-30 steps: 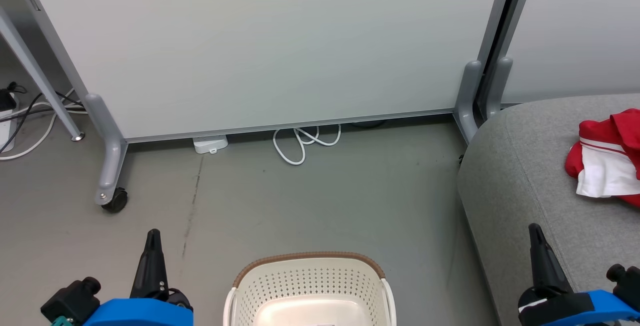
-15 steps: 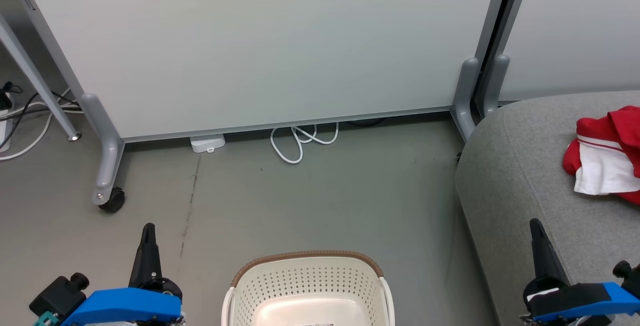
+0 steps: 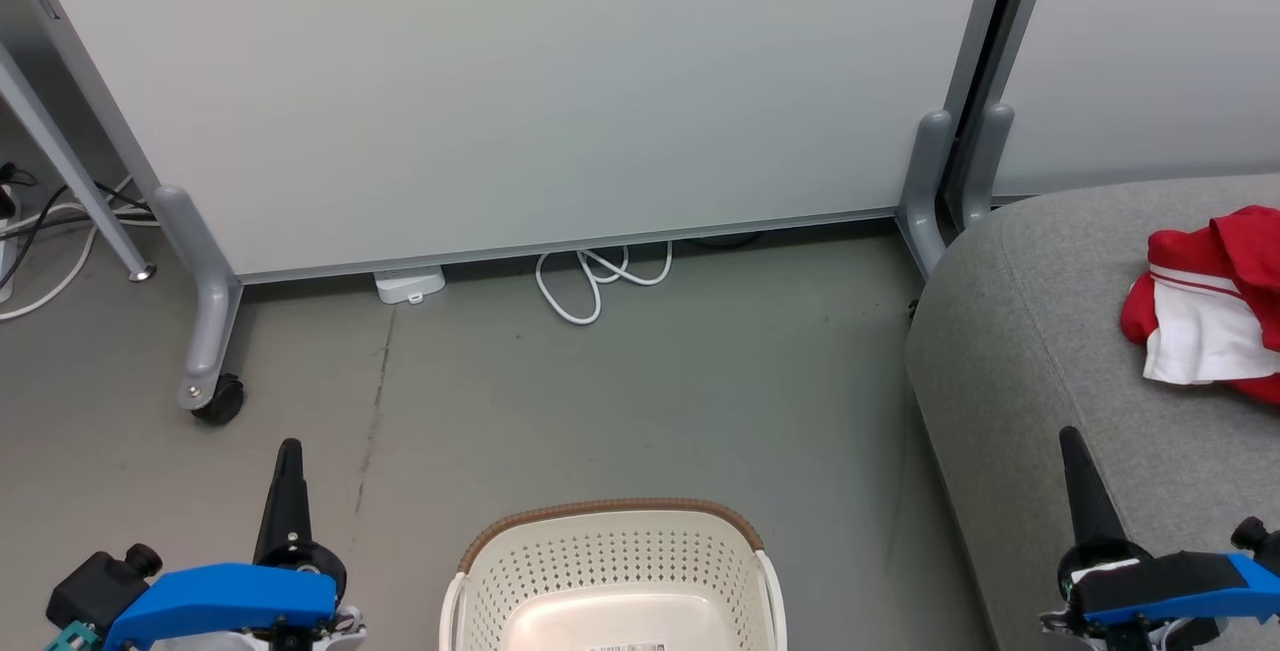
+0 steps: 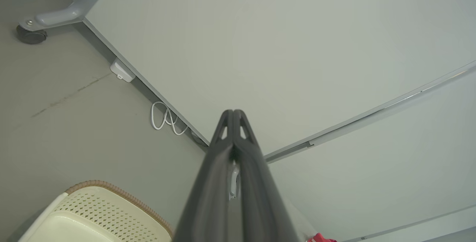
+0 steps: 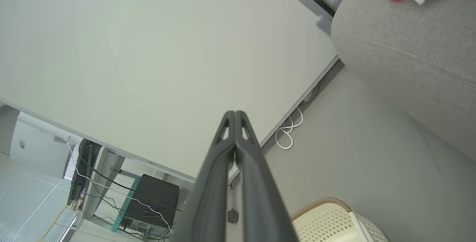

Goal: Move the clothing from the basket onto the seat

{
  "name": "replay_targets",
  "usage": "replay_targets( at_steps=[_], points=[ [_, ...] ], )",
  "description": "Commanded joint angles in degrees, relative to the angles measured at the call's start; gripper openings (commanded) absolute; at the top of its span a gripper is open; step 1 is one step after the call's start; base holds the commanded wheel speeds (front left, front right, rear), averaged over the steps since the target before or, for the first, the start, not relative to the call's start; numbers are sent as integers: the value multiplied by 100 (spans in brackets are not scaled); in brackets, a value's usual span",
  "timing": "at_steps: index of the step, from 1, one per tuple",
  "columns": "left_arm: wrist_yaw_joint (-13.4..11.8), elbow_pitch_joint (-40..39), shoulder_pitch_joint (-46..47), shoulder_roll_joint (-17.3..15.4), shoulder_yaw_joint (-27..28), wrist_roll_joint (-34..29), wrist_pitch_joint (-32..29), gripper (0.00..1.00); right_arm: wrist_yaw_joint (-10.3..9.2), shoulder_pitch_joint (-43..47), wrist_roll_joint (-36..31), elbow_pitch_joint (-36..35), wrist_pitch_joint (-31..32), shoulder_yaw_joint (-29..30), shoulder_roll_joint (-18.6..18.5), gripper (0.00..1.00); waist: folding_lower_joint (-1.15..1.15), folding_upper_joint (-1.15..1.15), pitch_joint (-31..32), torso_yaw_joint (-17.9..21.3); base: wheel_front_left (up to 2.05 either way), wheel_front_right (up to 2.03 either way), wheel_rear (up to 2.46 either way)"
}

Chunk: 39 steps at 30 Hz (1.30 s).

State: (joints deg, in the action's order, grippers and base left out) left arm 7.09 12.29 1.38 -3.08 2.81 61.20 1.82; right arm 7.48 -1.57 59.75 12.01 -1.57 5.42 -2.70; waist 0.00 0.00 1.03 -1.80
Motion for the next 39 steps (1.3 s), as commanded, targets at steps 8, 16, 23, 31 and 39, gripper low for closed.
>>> replay_targets(
  at_steps=[8, 16, 23, 31, 39],
  points=[
    [37, -13, 206, -11, 77, 512, -136, 0, 2, -202, 545, -5, 138, 28, -25, 0, 0, 0, -14, 20, 0, 0, 0],
    [42, 21, 263, -8, 131, 961, -260, 0, 2, -255, 1007, 31, 256, 44, -26, 0, 0, 0, -29, 43, 0, 0, 0],
    [45, 47, 312, -5, 166, 1326, -358, 0, 2, -292, 1387, 61, 357, 56, -27, 0, 0, 0, -42, 62, 0, 0, 0],
    [50, 79, 357, -3, 210, 1721, -464, 0, 2, -339, 1794, 91, 453, 70, -27, 0, 0, 0, -56, 84, 0, 0, 0],
    [54, 105, 401, 0, 258, 2087, -564, 0, 2, -376, 2177, 121, 559, 84, -28, 0, 0, 0, -71, 106, 0, 0, 0]
  ],
)
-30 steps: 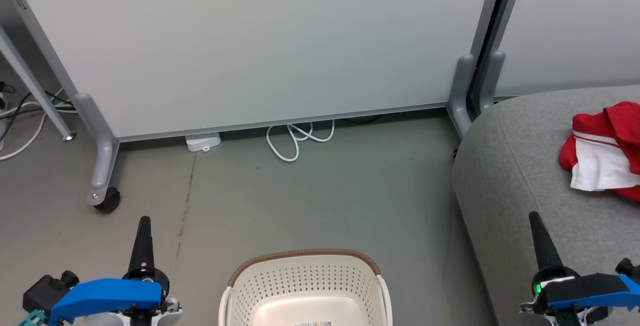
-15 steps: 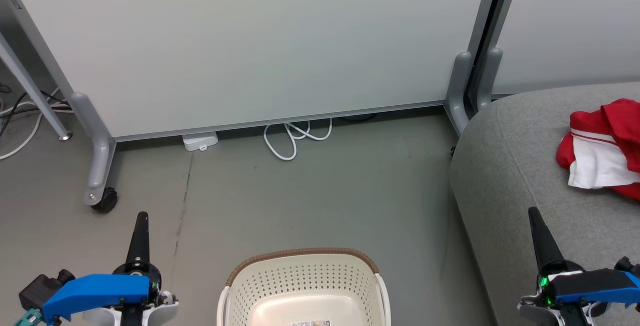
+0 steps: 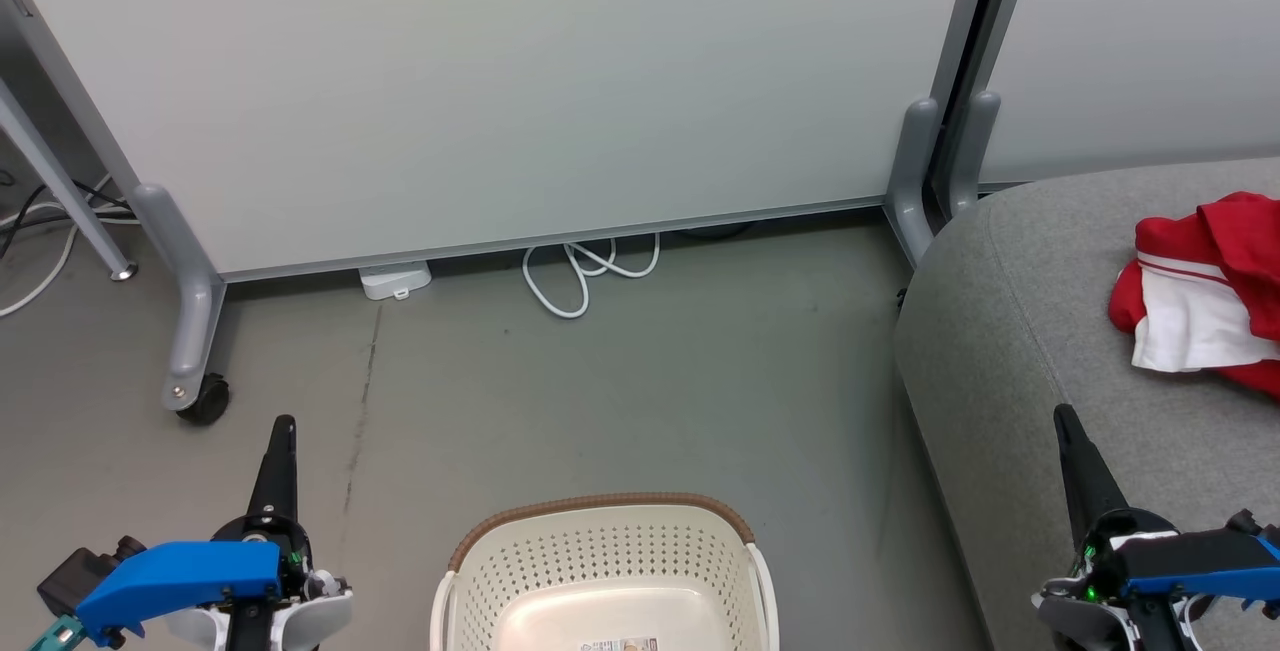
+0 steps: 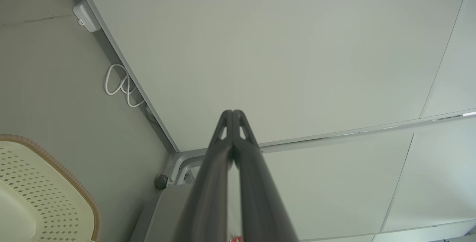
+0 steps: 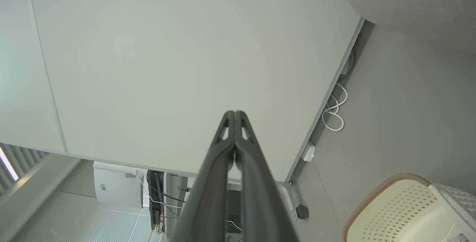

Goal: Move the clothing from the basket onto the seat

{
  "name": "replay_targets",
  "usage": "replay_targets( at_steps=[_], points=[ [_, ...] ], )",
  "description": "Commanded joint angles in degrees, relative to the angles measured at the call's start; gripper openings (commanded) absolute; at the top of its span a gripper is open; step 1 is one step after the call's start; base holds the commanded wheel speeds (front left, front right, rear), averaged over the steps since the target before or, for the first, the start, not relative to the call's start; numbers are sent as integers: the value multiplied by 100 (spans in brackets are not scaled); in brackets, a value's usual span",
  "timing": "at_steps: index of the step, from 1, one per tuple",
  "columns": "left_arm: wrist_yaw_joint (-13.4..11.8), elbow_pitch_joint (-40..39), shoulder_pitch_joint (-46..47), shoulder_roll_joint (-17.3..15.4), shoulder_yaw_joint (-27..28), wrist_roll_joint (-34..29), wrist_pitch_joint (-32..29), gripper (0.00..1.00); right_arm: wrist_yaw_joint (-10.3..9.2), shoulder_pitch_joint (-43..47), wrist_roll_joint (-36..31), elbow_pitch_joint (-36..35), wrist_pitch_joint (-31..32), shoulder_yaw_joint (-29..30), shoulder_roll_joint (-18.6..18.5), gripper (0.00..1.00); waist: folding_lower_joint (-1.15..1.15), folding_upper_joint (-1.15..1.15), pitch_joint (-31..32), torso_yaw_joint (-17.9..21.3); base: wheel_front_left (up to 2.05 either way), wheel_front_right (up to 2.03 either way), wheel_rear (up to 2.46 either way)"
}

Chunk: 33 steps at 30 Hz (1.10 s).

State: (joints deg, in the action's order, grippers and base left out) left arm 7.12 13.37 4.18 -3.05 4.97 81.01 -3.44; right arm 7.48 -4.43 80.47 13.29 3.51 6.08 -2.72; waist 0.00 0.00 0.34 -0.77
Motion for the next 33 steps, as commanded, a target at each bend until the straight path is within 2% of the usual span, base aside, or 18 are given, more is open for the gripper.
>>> replay_targets(
  at_steps=[1, 26, 33],
  points=[
    [51, 2, 123, -2, 47, 147, -50, 0, 2, -98, 152, -4, 53, 19, -25, 0, 0, 0, -4, 6, 0, 0, 0],
    [59, 73, 245, 6, 155, 1155, -316, 0, 2, -220, 1201, 83, 320, 53, -26, 0, 0, 0, -50, 75, 0, 0, 0],
    [59, 74, 236, 8, 157, 1154, -319, 0, 2, -223, 1201, 82, 327, 52, -26, 0, 0, 0, -51, 76, 0, 0, 0]
  ],
)
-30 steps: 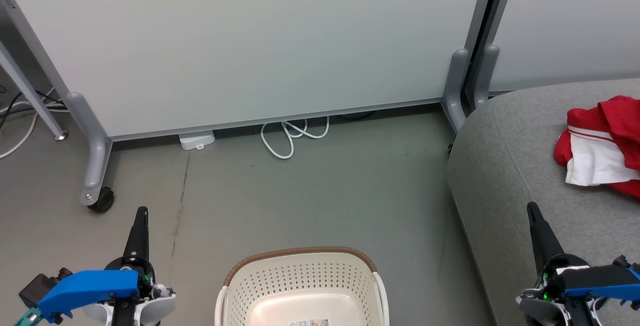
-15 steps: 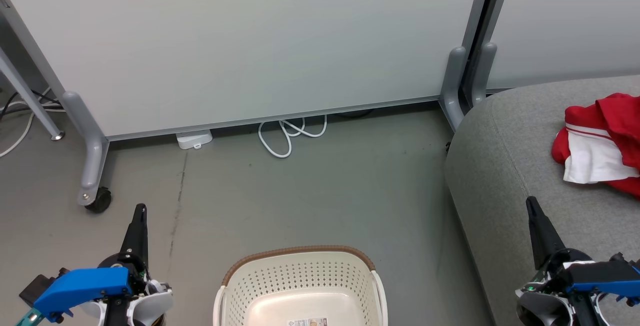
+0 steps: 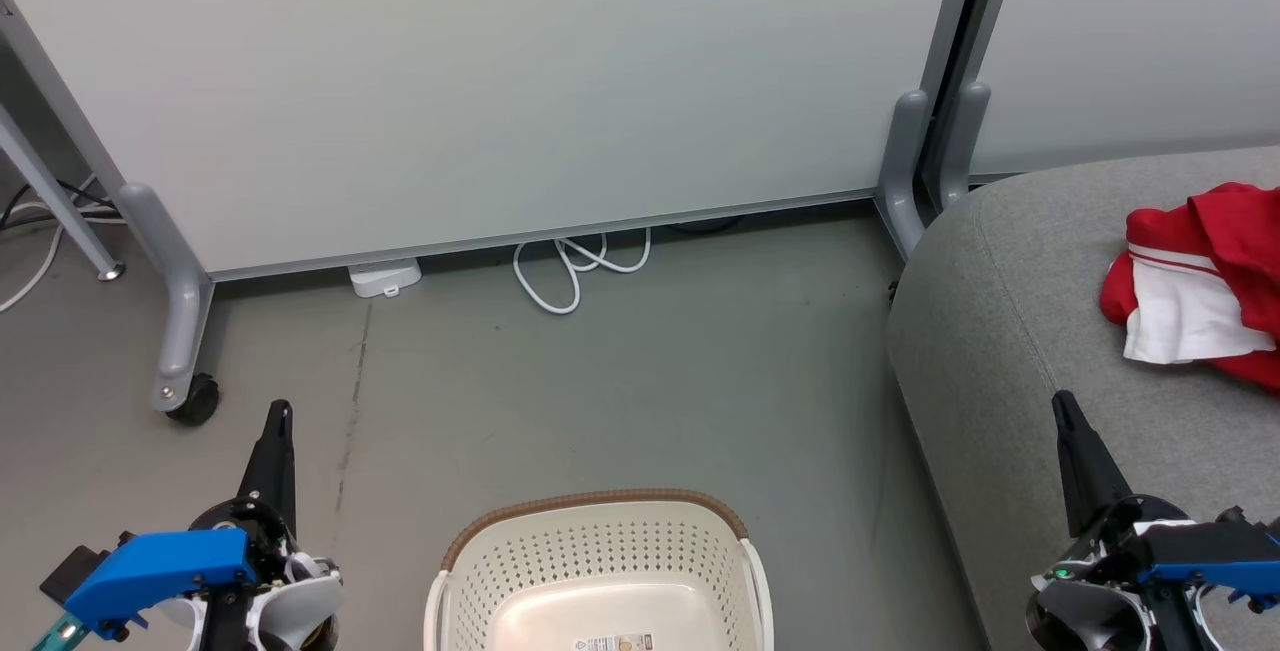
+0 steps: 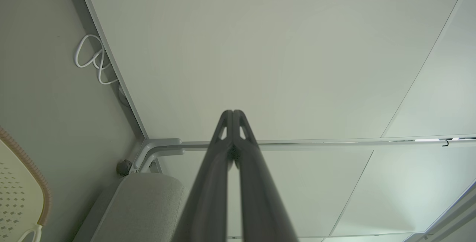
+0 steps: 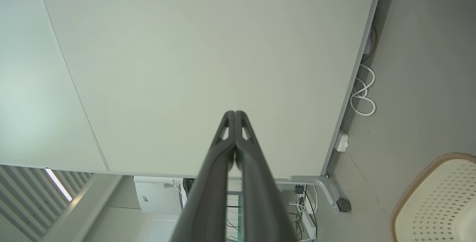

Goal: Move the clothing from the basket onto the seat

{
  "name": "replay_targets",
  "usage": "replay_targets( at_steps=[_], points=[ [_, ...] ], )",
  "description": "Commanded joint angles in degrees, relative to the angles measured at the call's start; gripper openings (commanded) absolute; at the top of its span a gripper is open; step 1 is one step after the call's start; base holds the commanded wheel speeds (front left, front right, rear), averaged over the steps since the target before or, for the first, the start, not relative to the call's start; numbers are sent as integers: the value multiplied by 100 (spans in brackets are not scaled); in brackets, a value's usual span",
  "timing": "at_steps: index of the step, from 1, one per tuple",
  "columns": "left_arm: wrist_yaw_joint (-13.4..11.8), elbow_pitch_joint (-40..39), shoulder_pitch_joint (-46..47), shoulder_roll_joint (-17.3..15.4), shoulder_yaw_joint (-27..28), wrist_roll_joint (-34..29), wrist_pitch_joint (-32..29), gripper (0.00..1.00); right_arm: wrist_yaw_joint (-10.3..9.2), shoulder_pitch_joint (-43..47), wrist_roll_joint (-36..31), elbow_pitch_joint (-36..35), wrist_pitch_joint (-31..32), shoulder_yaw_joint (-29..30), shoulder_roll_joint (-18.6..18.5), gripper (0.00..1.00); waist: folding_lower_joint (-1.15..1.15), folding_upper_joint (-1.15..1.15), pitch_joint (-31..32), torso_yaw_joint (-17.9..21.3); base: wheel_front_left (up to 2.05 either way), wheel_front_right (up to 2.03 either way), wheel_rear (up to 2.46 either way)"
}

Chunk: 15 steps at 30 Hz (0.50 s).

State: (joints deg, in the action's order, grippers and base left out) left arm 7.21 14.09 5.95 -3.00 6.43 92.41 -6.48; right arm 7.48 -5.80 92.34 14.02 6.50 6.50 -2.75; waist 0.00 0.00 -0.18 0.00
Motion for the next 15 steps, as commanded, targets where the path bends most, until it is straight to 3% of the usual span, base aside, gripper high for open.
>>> replay_targets(
  at_steps=[1, 15],
  points=[
    [51, 1, 60, 4, 11, 14, -17, 0, 2, -86, 14, 9, 28, 10, -23, 0, 0, 0, 0, 0, 0, 0, 0],
    [51, 1, 60, 7, 15, 10, -21, 0, 2, -81, 15, 8, 27, 10, -23, 0, 0, 0, 0, 0, 0, 0, 0]
  ],
)
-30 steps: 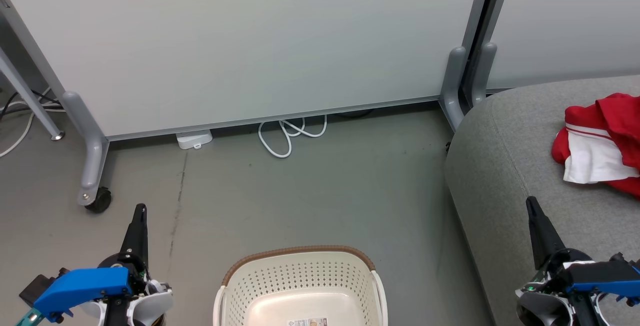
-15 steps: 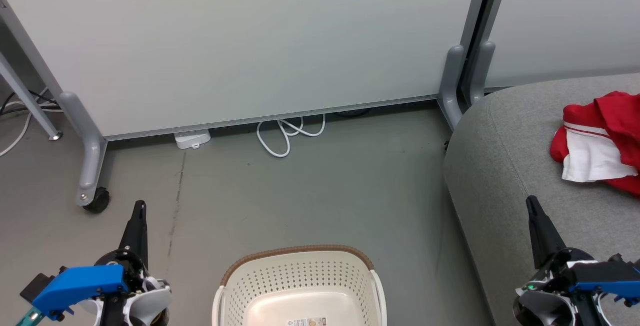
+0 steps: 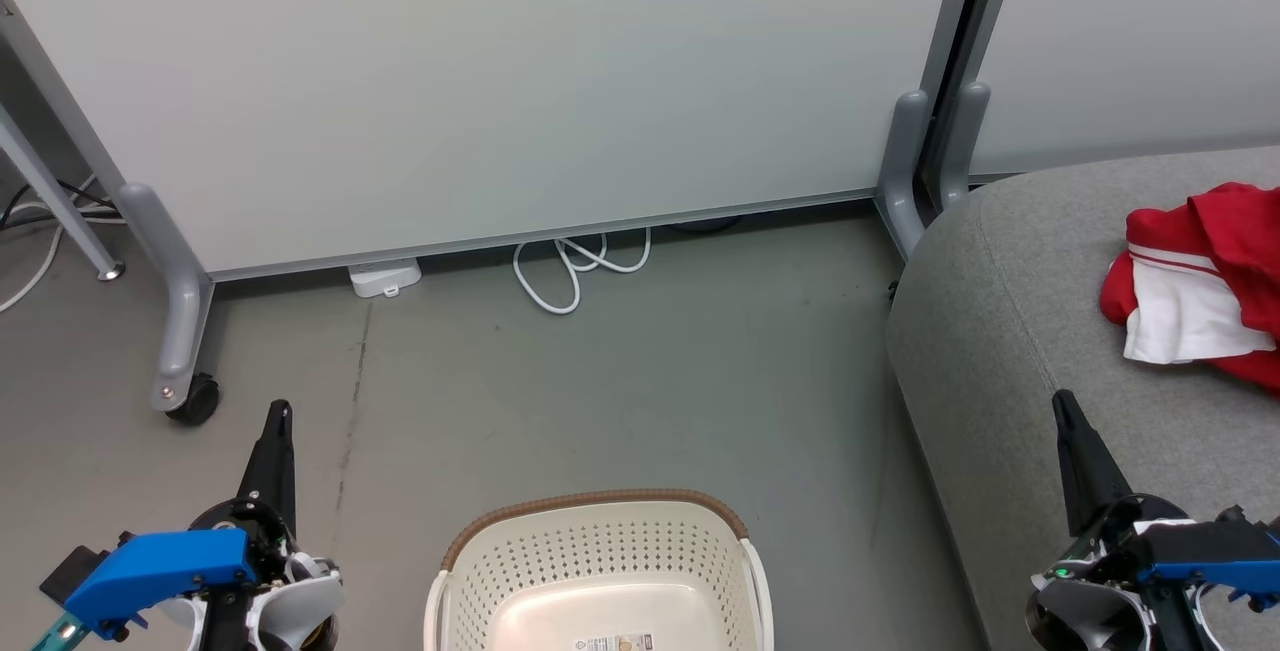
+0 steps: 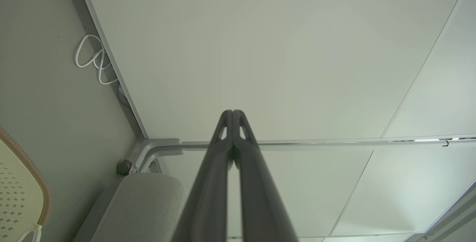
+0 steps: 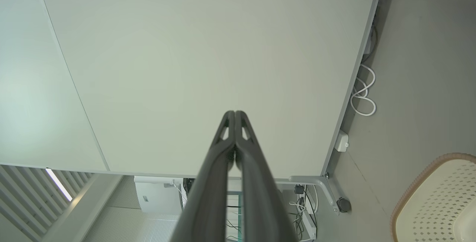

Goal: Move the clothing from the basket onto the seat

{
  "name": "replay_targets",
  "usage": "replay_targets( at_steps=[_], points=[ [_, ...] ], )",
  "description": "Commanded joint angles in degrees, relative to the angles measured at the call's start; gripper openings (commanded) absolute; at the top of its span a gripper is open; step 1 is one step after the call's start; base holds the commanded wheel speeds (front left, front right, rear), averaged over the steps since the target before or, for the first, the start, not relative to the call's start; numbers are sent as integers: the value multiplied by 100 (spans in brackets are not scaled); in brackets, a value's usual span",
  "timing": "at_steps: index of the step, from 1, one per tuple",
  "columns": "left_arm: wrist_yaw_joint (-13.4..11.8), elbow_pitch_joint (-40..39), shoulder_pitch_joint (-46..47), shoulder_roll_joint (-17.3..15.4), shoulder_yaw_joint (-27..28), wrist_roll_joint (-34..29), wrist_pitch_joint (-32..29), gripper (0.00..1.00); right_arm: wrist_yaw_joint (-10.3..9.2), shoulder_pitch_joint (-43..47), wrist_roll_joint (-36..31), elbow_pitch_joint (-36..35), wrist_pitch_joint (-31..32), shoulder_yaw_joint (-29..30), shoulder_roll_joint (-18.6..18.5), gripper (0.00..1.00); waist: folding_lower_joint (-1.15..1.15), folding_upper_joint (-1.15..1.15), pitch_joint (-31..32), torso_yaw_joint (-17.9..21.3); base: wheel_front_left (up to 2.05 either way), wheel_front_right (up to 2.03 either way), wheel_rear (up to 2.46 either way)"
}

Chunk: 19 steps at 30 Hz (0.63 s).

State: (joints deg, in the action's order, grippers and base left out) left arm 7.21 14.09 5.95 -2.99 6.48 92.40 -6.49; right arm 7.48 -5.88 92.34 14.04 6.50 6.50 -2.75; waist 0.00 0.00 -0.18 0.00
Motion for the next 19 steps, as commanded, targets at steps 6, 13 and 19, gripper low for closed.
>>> replay_targets(
  at_steps=[6, 13, 19],
  points=[
    [51, 1, 60, 7, 11, 9, -21, 0, 2, -72, 15, 7, 27, 10, -23, 0, 0, 0, 0, 0, 0, 0, 0],
    [51, 0, 60, 8, 13, 8, -22, 0, 2, -71, 15, 7, 27, 9, -23, 0, 0, 0, 0, 0, 0, 0, 0],
    [51, 0, 61, 9, 14, 7, -24, 0, 2, -71, 15, 7, 27, 9, -23, 0, 0, 0, 0, 0, 0, 0, 0]
  ],
)
